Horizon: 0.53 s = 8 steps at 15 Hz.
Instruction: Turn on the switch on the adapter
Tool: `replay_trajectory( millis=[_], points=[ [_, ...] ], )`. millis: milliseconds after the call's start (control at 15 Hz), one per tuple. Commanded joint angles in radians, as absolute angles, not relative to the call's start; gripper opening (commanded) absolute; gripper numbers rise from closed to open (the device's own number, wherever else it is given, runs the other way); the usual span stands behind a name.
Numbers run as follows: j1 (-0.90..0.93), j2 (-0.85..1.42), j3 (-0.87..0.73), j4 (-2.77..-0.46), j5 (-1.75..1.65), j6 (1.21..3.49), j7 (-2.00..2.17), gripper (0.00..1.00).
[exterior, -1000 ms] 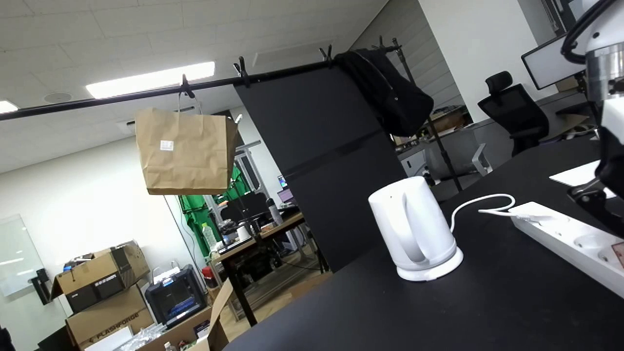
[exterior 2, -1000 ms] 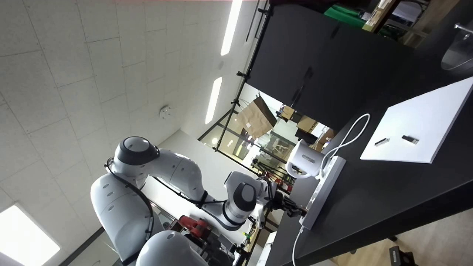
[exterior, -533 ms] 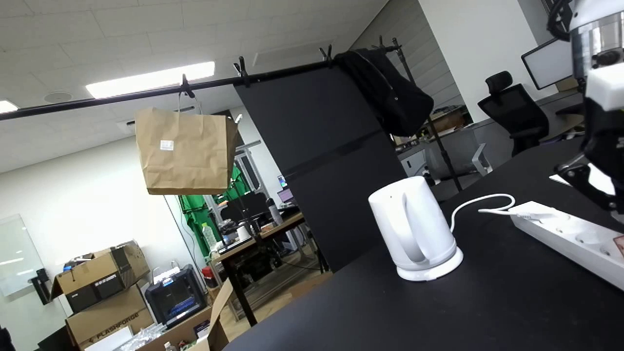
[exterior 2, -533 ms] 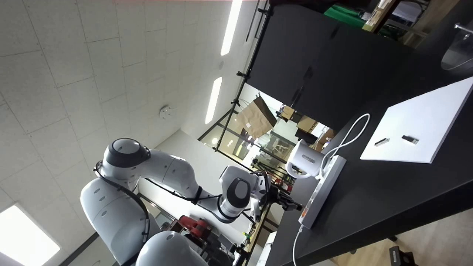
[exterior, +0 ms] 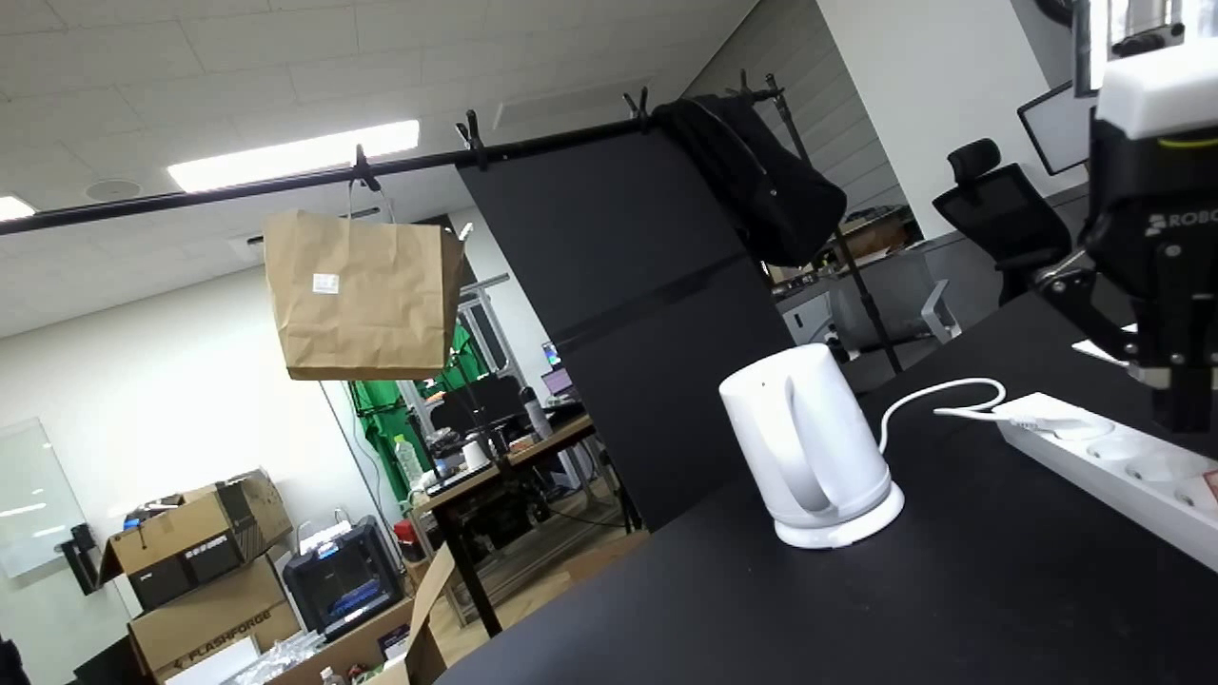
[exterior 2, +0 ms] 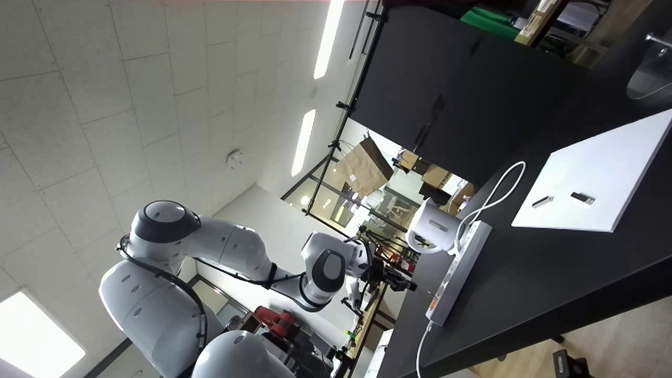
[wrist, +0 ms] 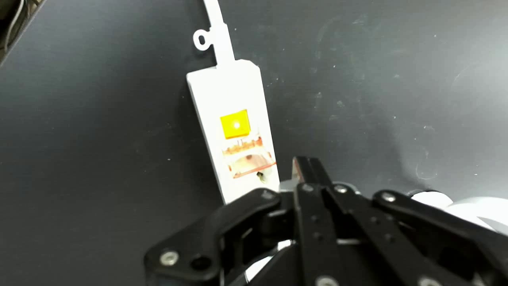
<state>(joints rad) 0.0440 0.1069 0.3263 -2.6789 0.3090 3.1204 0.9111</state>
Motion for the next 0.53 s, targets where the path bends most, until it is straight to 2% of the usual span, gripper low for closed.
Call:
replay_trajectory(
  millis=[0, 67, 200, 467],
  points=[
    [0.01, 0.067, 0.361, -2.677, 0.359, 3.074, 0.87, 0.02],
    [0.073, 0.058, 0.295, -2.679, 0.373, 3.055, 0.852, 0.28],
    [0.088, 0.05, 0.271, -2.682, 0.374, 3.037, 0.834, 0.3],
    [0.118, 0.042, 0.227, -2.69, 0.367, 3.041, 0.815, 0.58]
  ],
)
